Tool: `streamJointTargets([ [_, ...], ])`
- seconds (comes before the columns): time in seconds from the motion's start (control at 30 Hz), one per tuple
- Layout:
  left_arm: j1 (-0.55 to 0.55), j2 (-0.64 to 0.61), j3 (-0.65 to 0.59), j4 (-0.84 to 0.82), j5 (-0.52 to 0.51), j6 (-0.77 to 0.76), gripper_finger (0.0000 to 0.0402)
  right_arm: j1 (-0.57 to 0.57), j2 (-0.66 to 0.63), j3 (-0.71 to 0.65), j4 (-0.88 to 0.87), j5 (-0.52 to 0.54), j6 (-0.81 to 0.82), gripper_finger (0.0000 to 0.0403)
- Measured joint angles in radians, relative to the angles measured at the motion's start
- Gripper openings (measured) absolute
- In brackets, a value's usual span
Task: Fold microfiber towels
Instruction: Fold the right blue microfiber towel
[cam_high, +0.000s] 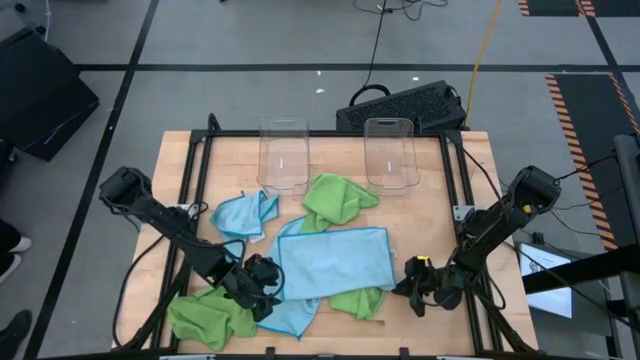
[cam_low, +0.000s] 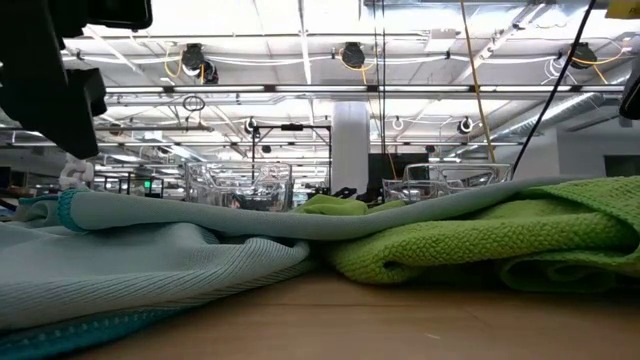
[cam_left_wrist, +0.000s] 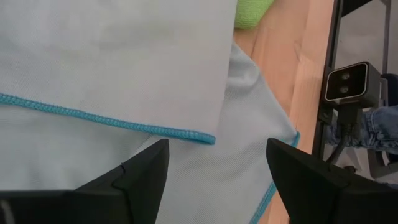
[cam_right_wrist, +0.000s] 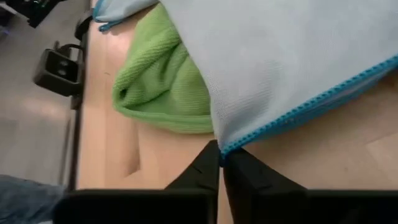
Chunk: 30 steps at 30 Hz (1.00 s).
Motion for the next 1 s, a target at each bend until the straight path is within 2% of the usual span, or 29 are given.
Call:
streamJointTargets([
  [0.17,0.008,0.000,0.000,0.001,0.000,0.000,0.0269,-0.003,-0.065,0.000,-0.036,-0.017,-0.001,0.0003],
  [0.37,0.009,0.000,0.000,0.001,0.000,-0.001,0.0269,-0.010,-0.226,0.000,-0.292,-0.059,0.025,0.0002],
  [0.6,0.009,0.000,0.000,0.001,-0.002,-0.006,0.0268,-0.064,-0.405,0.000,-0.476,-0.152,-0.110,0.0001],
  [0.77,0.009,0.000,0.000,0.001,-0.004,-0.030,0.0268,-0.105,-0.483,0.000,-0.500,-0.235,-0.204,0.0001],
  [1.0,-0.009,0.012,0.001,0.029,-0.013,-0.050,0.0268,-0.129,-0.498,0.000,-0.519,-0.304,-0.217,0.0001],
])
